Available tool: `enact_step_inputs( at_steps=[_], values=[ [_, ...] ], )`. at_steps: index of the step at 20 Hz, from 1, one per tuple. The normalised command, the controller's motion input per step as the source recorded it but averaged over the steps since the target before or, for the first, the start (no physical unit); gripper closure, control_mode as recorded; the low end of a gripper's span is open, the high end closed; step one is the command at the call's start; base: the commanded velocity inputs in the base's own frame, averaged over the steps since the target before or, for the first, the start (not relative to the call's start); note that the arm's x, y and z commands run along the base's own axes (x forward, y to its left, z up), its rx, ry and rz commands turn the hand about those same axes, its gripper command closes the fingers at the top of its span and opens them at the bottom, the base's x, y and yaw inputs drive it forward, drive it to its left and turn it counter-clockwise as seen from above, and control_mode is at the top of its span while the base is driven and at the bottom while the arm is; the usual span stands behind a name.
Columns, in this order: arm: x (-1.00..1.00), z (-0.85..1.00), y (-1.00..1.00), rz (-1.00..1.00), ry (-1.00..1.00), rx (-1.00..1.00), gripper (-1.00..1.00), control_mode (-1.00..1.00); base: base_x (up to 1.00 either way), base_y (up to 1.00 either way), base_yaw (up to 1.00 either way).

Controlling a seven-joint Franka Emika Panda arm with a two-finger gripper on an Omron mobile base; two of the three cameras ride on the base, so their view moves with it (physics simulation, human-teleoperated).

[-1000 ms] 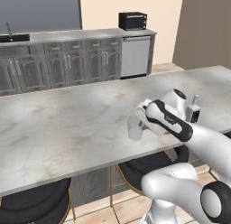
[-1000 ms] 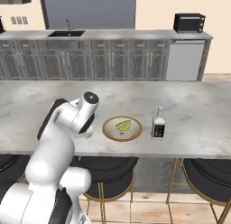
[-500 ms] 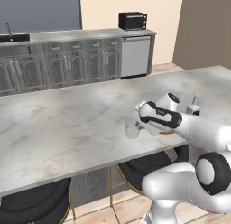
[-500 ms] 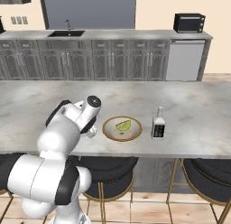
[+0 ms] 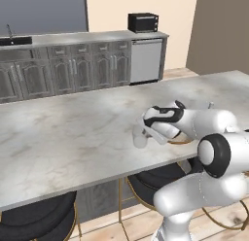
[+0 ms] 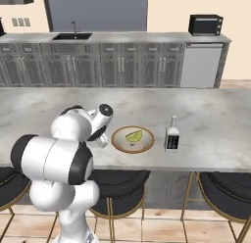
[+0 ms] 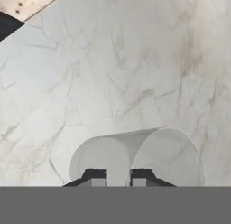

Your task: There is a bowl on the dining counter. Grab a lemon wedge from the fridge and place it in the bowl. Then get the liquor bottle and glass cup from the cabinet and place them next to the bowl.

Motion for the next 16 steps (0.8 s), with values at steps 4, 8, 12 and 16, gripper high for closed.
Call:
enact_step_inputs(
  at_steps=[4, 8, 12, 16],
  values=[
    [0.27, -0.29, -0.02, 0.0, 0.0, 0.0, 1.0, -1.0, 0.0, 0.0, 0.0],
    [0.19, -0.29, 0.0, 0.0, 0.0, 0.0, 1.0, -1.0, 0.0, 0.0, 0.0],
    [0.03, -0.34, 0.0, 0.0, 0.0, 0.0, -1.0, -1.0, 0.0, 0.0, 0.0],
    [-0.13, -0.03, 0.0, 0.0, 0.0, 0.0, -1.0, -1.0, 0.0, 0.0, 0.0]
  ],
)
